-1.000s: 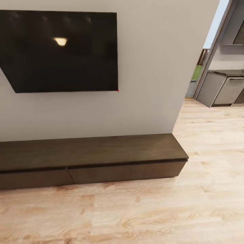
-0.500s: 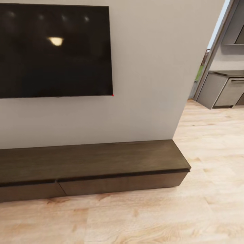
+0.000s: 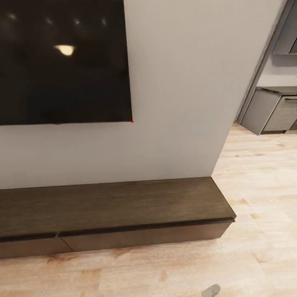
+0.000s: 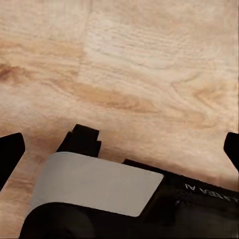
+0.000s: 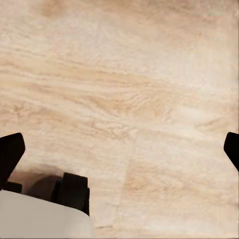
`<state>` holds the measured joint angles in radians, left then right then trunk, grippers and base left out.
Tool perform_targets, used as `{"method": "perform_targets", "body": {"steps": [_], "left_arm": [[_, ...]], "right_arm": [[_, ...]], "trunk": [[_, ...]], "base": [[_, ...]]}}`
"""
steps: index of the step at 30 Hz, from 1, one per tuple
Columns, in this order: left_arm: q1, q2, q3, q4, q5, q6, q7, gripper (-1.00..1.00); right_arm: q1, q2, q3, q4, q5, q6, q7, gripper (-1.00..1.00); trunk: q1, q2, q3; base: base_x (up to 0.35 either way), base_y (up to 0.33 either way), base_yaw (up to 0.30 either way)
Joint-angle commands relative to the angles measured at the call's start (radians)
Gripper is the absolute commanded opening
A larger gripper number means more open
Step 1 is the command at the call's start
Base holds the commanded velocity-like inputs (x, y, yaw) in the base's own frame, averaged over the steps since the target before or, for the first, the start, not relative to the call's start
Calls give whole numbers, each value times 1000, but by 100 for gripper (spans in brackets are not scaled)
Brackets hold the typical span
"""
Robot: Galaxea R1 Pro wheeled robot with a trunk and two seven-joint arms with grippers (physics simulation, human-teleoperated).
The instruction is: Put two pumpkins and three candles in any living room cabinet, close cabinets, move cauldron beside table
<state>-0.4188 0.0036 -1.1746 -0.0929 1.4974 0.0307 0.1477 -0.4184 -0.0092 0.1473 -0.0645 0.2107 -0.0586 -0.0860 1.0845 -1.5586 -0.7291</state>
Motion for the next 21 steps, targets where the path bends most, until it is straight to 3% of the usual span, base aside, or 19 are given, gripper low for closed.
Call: {"method": "perform_targets", "body": {"steps": [1,4,7,12,15,16,21], "left_arm": [[-37,7,0,-3,-36,46,-167,100],[-104,9,2,-5,-140,115,-425,100],[-184,2,4,-6,-199,139,-599,100],[-285,-12,4,-27,-217,194,-743,100],[-330,-18,4,-75,-221,259,-826,100],[-369,-18,3,-131,-222,290,-873,100],[-449,-10,5,-259,-223,346,-909,100]], "right_arm": [[-1,1,4,-46,89,9,-43,100],[-2,7,6,-106,167,17,-169,100],[-3,18,8,-161,192,19,-279,100],[-3,16,25,-196,201,18,-321,100],[-3,15,44,-202,207,16,-328,100],[-3,15,51,-204,211,16,-330,100],[-3,15,58,-205,218,17,-331,100]], "trunk": [[0,0,0],[0,0,0],[0,0,0],[0,0,0],[0,0,0],[0,0,0],[0,0,0]], "base": [[1,0,0],[0,0,0],[0,0,0],[0,0,0],[0,0,0],[0,0,0],[0,0,0]]}}
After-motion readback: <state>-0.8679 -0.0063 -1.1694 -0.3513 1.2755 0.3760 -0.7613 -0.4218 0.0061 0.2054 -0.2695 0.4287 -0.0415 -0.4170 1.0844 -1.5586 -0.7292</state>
